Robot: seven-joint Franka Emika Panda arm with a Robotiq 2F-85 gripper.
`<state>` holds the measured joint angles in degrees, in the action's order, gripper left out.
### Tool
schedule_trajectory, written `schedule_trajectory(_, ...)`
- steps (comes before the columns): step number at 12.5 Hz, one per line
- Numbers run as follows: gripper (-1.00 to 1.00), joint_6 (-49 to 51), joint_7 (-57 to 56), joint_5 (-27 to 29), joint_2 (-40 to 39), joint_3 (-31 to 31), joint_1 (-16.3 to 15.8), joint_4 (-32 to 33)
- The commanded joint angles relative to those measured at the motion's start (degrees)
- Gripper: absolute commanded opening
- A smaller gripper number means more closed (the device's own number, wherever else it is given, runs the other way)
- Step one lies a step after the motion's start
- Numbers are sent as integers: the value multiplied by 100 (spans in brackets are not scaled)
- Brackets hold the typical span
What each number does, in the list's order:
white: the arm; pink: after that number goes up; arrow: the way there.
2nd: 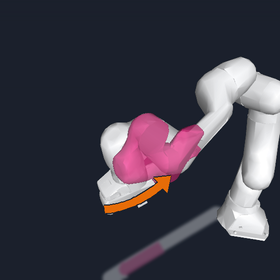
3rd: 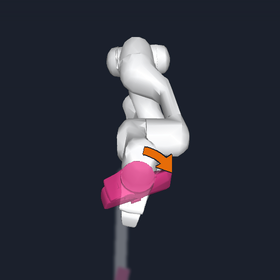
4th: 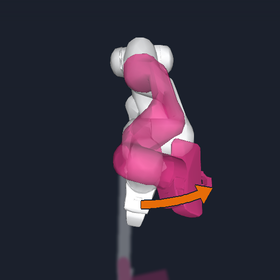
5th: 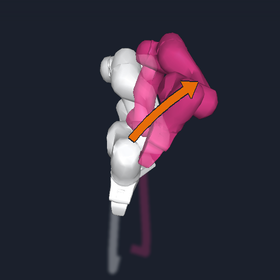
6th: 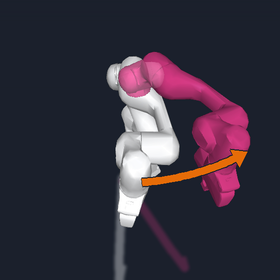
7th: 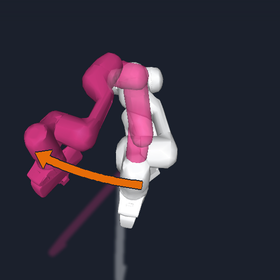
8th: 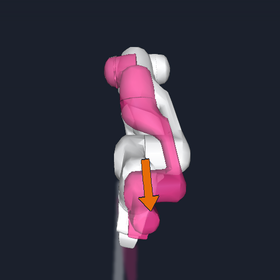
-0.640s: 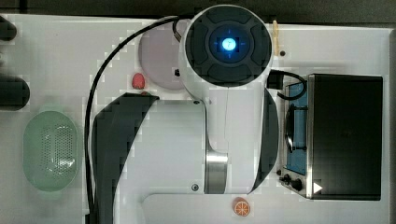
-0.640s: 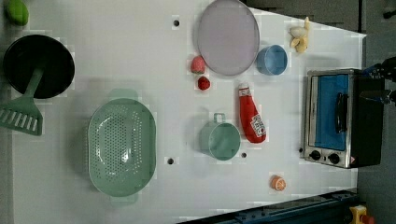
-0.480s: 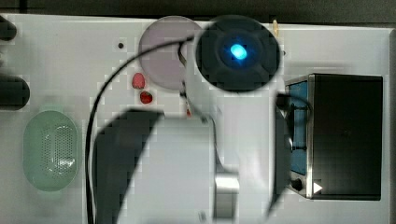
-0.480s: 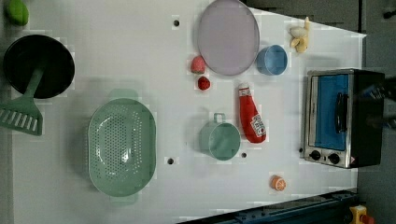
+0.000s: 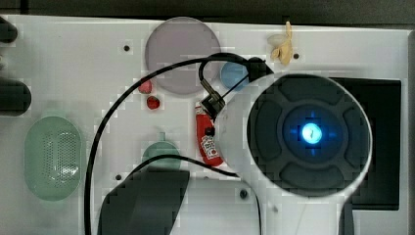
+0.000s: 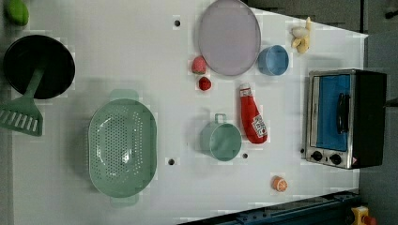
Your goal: Pick Ketchup from the table and place it in strainer.
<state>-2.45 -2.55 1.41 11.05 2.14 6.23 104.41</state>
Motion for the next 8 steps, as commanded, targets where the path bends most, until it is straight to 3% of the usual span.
schedule_trajectory(1, 100, -55, -974, 14, -638, 168, 18, 470)
schedule_trajectory(8, 100, -2000, -4010, 10, -1009, 293, 9, 1912)
